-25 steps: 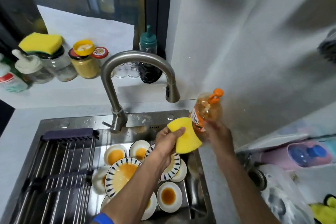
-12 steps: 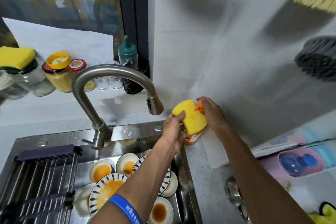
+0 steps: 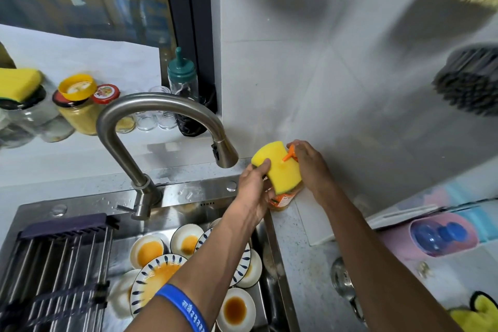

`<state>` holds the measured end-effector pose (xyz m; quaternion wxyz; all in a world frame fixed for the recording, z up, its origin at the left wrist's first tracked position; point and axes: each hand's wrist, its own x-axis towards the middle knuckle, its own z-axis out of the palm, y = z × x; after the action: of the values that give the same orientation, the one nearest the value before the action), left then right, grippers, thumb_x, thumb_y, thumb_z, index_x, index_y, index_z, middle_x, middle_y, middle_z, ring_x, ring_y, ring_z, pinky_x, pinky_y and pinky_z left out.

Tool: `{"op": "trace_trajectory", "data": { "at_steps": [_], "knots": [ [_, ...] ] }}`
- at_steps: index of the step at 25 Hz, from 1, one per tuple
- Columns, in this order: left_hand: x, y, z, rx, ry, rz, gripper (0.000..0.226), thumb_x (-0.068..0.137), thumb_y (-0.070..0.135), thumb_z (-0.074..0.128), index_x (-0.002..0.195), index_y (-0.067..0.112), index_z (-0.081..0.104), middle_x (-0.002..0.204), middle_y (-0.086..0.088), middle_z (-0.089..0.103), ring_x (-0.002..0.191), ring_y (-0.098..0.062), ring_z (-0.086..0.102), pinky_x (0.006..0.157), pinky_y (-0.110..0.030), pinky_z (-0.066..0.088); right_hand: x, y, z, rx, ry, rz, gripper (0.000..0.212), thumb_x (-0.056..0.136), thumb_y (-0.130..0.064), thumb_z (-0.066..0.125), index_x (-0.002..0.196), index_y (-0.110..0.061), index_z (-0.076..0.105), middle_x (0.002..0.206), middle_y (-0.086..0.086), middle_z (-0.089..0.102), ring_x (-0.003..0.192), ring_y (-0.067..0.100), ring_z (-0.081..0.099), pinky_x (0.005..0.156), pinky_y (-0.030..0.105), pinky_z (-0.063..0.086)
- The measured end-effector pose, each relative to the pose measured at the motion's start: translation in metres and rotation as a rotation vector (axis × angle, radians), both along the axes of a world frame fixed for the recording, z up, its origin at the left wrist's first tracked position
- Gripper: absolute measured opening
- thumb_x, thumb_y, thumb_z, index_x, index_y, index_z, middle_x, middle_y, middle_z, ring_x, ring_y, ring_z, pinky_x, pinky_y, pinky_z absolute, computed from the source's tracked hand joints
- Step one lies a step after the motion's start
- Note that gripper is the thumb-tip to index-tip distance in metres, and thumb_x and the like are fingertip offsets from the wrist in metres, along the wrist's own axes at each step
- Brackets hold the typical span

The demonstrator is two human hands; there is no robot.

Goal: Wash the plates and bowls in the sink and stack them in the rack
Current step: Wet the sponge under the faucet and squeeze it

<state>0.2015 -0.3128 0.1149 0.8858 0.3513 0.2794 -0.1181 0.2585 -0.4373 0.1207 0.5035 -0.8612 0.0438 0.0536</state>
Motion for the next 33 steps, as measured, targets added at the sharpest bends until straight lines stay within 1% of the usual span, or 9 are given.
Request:
{"op": "trace_trajectory", "data": {
  "at_steps": [7,11,15,18,21,24,27,30,33],
  "knots": [
    [-0.003,0.002,-0.004,-0.019,-0.001,-0.001,0.026,0.099,0.017,0.057,0.125,0.013,0.054,0.124,-0.015,0.065,0.114,-0.034,0.064,0.089,-0.052,0.056,-0.01,0.002,0.004,0.057,0.045,-0.041,0.032,0.105,-0.042,0.035,0.106,-0.029,0.064,0.11,0.002,0.065,0.103,0.021,0.06,0.086,0.033,0.048],
    [-0.038,0.018,-0.013,-0.107,-0.016,0.023,0.033,0.092,0.02,0.062,0.123,0.01,0.055,0.116,-0.014,0.066,0.093,-0.024,0.067,0.072,-0.037,0.056,-0.097,0.015,-0.007,0.265,-0.083,-0.35,0.02,0.101,-0.043,0.049,0.112,-0.032,0.061,0.112,-0.009,0.066,0.098,-0.003,0.061,0.083,0.016,0.048],
    [-0.106,0.053,-0.031,0.023,-0.018,0.077,0.028,0.091,0.001,0.061,0.118,0.006,0.054,0.1,-0.014,0.067,0.083,-0.025,0.066,0.064,-0.032,0.057,-0.161,0.062,-0.029,0.642,0.44,-0.176,0.023,0.093,-0.029,0.065,0.114,-0.02,0.064,0.097,0.006,0.074,0.072,0.019,0.069,0.061,0.033,0.055],
    [-0.139,0.102,-0.026,0.156,0.007,0.013,0.027,0.088,0.001,0.063,0.113,0.01,0.062,0.101,-0.013,0.068,0.089,-0.023,0.066,0.073,-0.033,0.057,-0.172,0.088,-0.029,0.554,0.472,-0.035,0.018,0.089,-0.018,0.07,0.107,-0.017,0.066,0.089,0.006,0.072,0.061,0.015,0.061,0.052,0.029,0.047],
    [-0.157,0.134,-0.013,0.212,0.058,0.001,0.017,0.094,0.025,0.06,0.105,0.014,0.066,0.091,-0.007,0.07,0.079,-0.017,0.066,0.066,-0.029,0.053,-0.182,0.113,-0.025,0.444,0.541,0.054,0.021,0.09,-0.033,0.07,0.098,-0.014,0.068,0.075,0.005,0.068,0.054,0.013,0.057,0.05,0.026,0.044],
    [-0.172,0.141,-0.019,0.241,0.022,0.102,0.02,0.096,0.019,0.058,0.114,0.013,0.064,0.107,-0.018,0.071,0.093,-0.026,0.066,0.081,-0.038,0.052,-0.207,0.155,-0.024,0.338,0.457,0.003,0.011,0.095,-0.028,0.064,0.099,-0.018,0.064,0.078,0.0,0.069,0.053,0.006,0.06,0.045,0.021,0.046],
    [-0.19,0.14,-0.029,0.294,0.041,0.195,0.019,0.098,0.017,0.056,0.114,0.014,0.065,0.107,-0.018,0.071,0.096,-0.031,0.068,0.083,-0.04,0.054,-0.225,0.181,-0.034,0.272,0.38,0.041,0.017,0.088,-0.015,0.061,0.103,-0.023,0.058,0.086,0.002,0.067,0.064,0.011,0.062,0.052,0.026,0.046],
    [-0.205,0.145,-0.026,0.333,0.026,0.171,0.022,0.097,0.021,0.057,0.116,0.014,0.066,0.111,-0.014,0.073,0.107,-0.031,0.068,0.095,-0.043,0.053,-0.226,0.196,-0.032,-0.085,0.201,0.086,0.012,0.09,-0.021,0.058,0.101,-0.018,0.062,0.095,0.003,0.069,0.083,0.023,0.062,0.067,0.03,0.042],
    [-0.207,0.162,-0.019,0.39,0.114,0.233,0.019,0.101,0.025,0.054,0.107,0.012,0.066,0.094,-0.006,0.076,0.093,-0.024,0.072,0.084,-0.034,0.058,-0.246,0.214,-0.022,-0.077,0.196,0.256,0.022,0.097,-0.02,0.052,0.119,-0.02,0.055,0.104,-0.006,0.062,0.093,0.017,0.057,0.073,0.028,0.039]
  ]
}}
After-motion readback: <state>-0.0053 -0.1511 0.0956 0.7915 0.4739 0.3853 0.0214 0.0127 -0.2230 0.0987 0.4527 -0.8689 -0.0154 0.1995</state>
